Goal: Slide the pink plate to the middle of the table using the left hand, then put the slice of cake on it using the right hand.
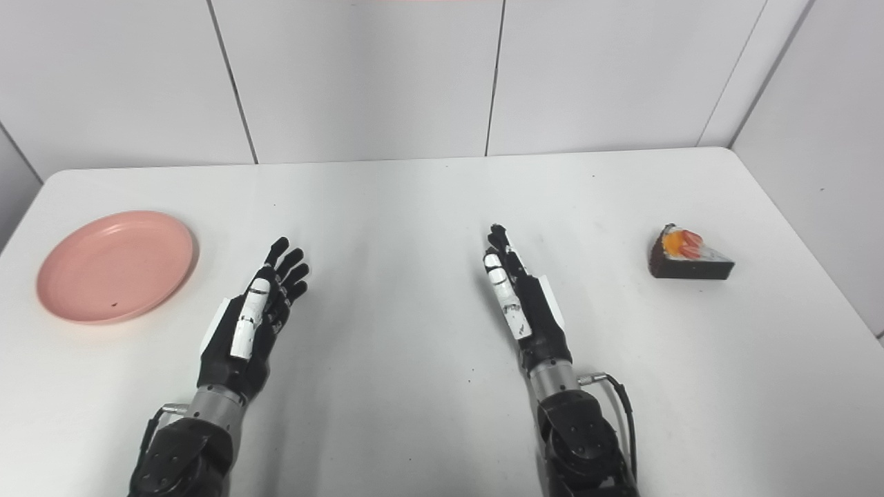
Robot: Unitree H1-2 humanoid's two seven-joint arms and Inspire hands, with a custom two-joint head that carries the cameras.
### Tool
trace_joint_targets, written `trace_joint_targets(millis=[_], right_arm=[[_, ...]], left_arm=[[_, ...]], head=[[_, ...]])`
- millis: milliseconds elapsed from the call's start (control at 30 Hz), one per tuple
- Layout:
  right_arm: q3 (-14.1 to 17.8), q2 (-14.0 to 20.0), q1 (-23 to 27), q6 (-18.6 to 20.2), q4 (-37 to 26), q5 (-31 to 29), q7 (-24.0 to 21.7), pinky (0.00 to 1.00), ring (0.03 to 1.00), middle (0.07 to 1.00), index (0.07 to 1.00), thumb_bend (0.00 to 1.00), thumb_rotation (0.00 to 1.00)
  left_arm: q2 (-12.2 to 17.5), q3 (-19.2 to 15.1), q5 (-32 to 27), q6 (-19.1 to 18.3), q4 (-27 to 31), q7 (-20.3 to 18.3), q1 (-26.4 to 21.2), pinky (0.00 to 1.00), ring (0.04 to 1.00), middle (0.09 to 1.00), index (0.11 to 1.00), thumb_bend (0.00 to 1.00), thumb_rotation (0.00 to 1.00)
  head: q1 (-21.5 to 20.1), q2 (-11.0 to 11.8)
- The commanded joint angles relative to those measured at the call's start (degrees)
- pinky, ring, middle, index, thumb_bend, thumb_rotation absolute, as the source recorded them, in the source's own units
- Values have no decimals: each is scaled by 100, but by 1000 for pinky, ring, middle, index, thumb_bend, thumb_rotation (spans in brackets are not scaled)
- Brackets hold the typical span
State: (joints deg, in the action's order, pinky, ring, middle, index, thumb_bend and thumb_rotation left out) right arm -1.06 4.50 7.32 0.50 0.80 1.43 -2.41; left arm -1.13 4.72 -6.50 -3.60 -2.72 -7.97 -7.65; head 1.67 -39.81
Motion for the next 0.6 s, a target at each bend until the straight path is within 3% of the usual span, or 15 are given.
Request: trace_joint_targets(millis=[0,567], right_arm=[[-54,-39,35,16,1,10,-36,954,948,963,967,258,1000],[-42,-42,33,21,-9,-9,-35,961,954,966,970,263,1000]], left_arm=[[6,11,44,-222,-15,25,48,958,951,963,969,419,1000],[0,20,65,-171,-68,22,35,959,956,967,972,419,1000]], head=[[0,-8],[27,5]])
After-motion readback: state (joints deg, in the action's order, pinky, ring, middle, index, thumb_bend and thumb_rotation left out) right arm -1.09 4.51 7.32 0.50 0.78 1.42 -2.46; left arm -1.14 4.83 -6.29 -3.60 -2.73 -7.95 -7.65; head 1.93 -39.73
